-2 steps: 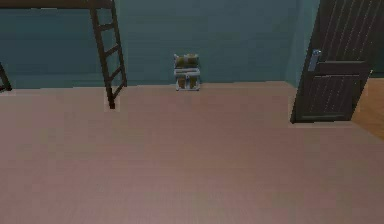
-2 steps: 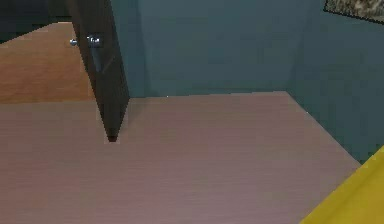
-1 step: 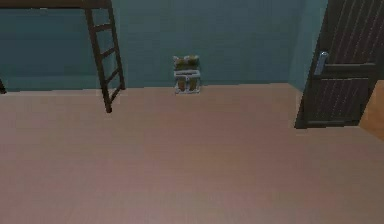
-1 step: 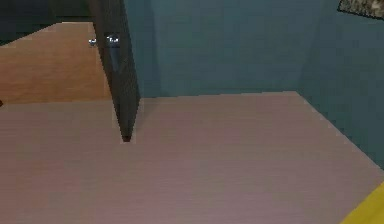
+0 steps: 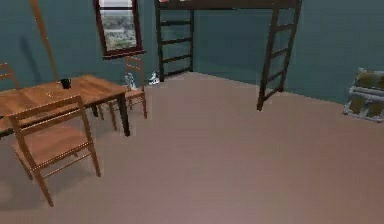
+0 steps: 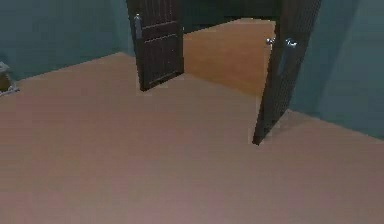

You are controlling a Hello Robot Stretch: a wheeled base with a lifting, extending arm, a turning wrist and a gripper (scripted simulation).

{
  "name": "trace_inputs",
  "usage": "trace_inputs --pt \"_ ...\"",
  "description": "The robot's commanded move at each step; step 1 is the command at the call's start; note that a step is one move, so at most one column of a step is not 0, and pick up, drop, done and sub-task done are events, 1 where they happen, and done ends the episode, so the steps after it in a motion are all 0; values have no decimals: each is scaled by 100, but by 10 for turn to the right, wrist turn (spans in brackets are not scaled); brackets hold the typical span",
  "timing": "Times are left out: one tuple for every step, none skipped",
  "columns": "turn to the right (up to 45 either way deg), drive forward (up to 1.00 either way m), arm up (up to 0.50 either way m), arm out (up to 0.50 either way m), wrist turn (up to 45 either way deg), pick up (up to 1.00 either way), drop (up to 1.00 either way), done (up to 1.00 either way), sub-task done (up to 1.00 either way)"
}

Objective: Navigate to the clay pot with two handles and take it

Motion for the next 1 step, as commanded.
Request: trace_inputs --pt "-390 0 0 0 0 0 0 0 0"
